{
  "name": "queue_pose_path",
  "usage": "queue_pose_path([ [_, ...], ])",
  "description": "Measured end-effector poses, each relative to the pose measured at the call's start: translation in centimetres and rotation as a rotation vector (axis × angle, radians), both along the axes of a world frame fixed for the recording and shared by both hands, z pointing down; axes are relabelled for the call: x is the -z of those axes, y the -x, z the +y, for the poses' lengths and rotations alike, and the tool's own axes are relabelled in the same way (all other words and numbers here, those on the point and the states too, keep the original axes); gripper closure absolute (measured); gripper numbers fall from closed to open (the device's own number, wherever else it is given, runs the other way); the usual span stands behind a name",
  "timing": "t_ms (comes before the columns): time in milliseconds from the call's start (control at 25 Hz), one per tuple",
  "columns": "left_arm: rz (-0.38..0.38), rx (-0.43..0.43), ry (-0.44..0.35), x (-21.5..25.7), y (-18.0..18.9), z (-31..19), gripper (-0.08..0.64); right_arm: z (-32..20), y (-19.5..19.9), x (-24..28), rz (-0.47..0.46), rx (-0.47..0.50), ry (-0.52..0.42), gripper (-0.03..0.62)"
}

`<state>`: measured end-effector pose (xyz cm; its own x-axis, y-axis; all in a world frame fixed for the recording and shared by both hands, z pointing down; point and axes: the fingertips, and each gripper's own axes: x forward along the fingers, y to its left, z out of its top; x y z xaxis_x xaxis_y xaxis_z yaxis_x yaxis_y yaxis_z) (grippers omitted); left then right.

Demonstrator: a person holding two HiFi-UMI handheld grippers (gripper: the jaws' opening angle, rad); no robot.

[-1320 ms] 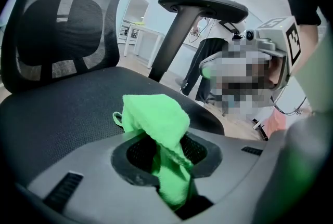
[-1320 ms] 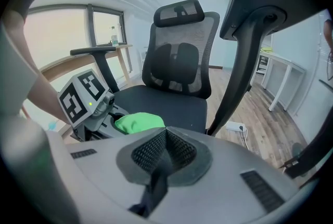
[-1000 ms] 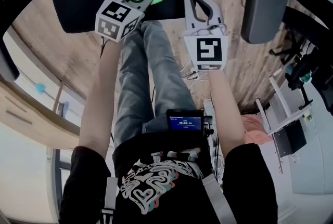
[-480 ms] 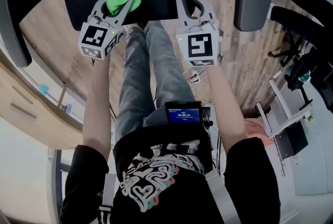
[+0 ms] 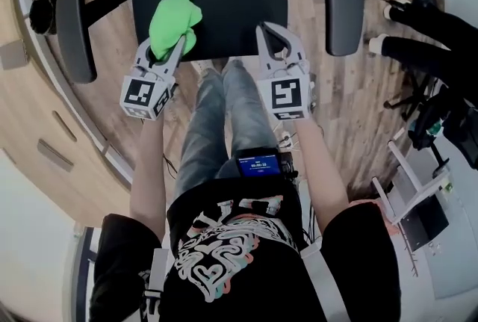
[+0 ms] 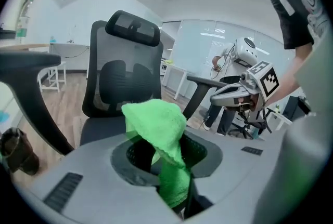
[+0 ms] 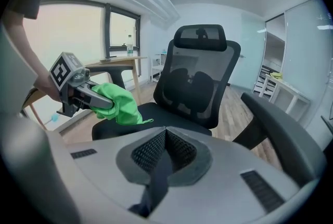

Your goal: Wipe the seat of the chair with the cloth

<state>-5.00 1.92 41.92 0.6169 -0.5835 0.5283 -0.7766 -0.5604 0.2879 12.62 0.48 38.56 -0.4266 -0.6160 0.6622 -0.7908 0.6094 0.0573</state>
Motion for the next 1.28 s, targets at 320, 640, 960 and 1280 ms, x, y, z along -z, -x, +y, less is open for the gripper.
queue_pose_path([
  [320,0.018,0.012,-0.077,6.6,1.4,0.9,0.453,1.8,-0.7,4.1,-0.008,-0.066,-0.026,0.589],
  [640,0.003,0.031,-0.196,14.6,3.8,1.7,0.453,2.1,-1.3,10.6,-0.005,-0.111,-0.102,0.589],
  [960,-0.003,0.048,-0.302,22.3,3.7,2.4,0.453,2.7,-2.5,17.6,-0.048,-0.162,-0.204,0.589],
  [1280,-0.04,0.04,-0.377,27.0,2.6,3.2,0.453,4.7,-5.4,25.0,-0.164,-0.225,-0.29,0.589],
])
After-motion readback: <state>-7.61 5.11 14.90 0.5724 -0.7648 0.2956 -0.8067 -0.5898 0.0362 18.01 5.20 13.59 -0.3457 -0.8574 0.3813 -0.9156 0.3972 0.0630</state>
